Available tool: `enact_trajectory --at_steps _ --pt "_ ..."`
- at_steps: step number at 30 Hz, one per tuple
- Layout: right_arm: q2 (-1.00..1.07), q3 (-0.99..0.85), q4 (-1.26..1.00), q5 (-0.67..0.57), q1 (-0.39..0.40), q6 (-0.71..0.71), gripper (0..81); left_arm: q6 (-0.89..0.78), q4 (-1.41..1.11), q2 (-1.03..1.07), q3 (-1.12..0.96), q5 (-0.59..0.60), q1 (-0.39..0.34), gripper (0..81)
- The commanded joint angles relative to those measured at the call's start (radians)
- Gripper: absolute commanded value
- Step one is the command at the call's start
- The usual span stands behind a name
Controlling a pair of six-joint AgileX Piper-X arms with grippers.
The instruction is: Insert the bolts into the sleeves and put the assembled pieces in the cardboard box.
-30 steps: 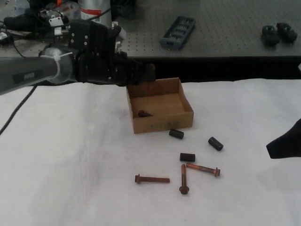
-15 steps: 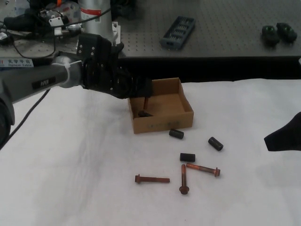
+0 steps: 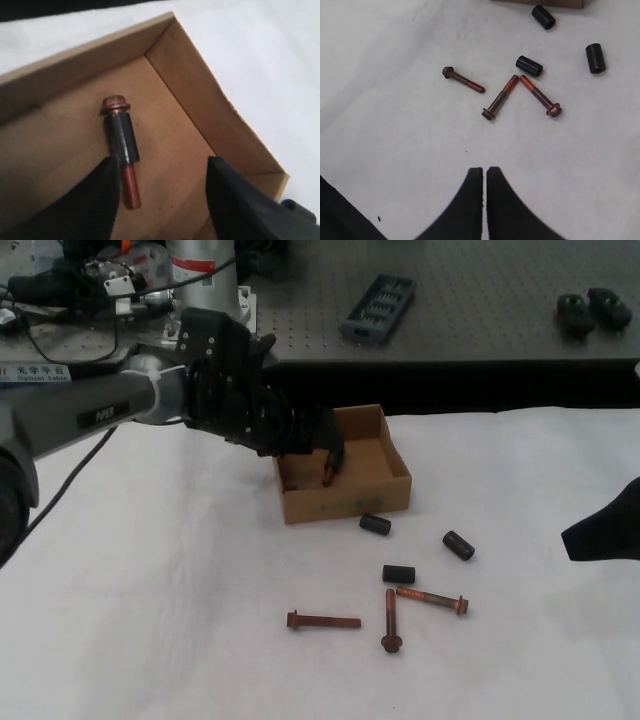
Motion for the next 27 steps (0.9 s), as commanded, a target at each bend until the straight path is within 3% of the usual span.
enact_trajectory --at_steps 1,3,6,17,27 --pt "-0.012 0.0 0.03 -0.005 -0.007 -0.009 2.7 0.011 0.096 -0.055 -0.008 0.008 -0.005 34.0" --pt "-0.012 0.0 0.046 -0.005 -0.007 -0.009 2.7 0.04 0.175 -0.095 -0.008 0.008 -0.005 25.0" --pt "-0.012 0.0 0.057 -0.005 -0.007 -0.009 2.7 0.17 0.309 -0.156 -0.005 0.008 -0.003 0.8" --pt "-0.043 0.005 0.133 0.035 -0.004 -0.034 2.7 0.402 0.749 -0.354 0.008 -0.114 0.01 0.7" --pt "-0.158 0.062 0.14 0.075 -0.004 -0.034 2.7 0.383 0.713 -0.753 0.49 -0.134 0.008 0.7"
